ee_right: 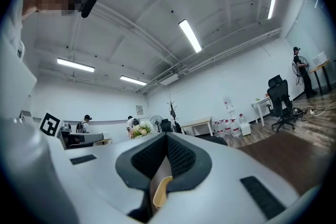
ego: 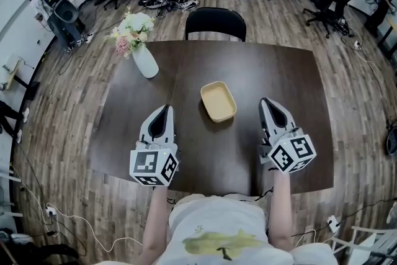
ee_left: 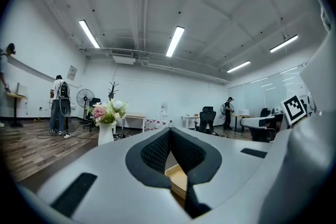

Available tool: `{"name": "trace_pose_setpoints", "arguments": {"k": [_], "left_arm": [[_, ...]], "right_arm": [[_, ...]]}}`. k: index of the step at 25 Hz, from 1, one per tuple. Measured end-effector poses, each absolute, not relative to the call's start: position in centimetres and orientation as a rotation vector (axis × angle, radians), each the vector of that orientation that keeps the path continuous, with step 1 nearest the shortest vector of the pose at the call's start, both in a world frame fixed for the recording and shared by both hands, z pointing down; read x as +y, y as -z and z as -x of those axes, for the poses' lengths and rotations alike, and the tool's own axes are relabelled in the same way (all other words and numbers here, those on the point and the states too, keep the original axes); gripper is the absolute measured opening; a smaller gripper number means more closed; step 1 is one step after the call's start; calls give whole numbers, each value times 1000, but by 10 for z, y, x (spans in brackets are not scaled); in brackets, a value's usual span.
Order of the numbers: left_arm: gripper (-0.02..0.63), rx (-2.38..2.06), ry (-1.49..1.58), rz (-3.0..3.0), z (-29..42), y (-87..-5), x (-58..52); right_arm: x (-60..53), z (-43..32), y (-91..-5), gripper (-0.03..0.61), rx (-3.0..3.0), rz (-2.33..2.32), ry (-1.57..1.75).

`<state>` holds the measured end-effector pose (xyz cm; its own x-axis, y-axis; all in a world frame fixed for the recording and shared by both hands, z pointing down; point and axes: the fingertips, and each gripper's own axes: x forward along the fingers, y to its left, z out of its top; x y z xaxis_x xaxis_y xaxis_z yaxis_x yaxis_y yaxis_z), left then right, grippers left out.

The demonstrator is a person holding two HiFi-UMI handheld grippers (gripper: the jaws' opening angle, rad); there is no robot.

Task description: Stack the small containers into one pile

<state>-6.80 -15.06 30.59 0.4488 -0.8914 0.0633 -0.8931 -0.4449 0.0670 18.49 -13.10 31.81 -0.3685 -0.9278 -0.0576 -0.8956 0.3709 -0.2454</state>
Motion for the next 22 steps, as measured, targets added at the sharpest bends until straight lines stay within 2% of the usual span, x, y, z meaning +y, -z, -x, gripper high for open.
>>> {"name": "trace_pose_setpoints", "arguments": {"k": [22], "left_arm": [[25, -1626, -89, -2572, 79, -318, -154]], "right_arm": [[-132, -186, -332, 21, 2444, 1729, 251]]}}
